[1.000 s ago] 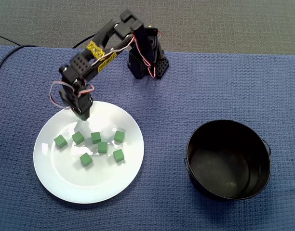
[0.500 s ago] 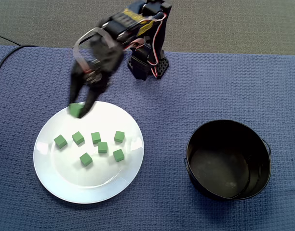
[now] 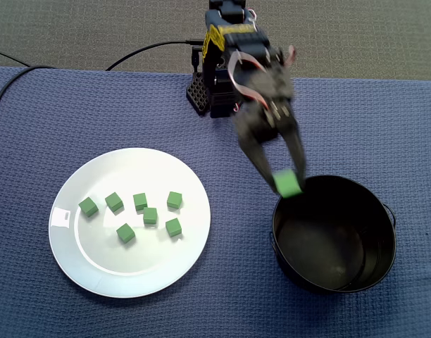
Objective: Pick up the items on the white plate and put them in the black container.
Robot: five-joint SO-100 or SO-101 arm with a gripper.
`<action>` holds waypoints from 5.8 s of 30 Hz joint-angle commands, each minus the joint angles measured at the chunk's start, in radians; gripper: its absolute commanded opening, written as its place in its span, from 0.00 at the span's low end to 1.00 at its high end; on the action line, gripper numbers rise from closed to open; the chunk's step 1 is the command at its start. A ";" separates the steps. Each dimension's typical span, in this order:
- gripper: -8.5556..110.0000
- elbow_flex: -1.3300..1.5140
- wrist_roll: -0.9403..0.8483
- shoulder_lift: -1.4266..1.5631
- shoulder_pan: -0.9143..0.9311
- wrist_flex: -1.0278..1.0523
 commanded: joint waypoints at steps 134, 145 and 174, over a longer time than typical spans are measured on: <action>0.07 0.110 -0.126 -0.133 0.735 0.746; 0.07 -0.383 0.333 0.160 0.591 0.752; 0.07 -0.476 0.394 -0.689 -0.400 0.672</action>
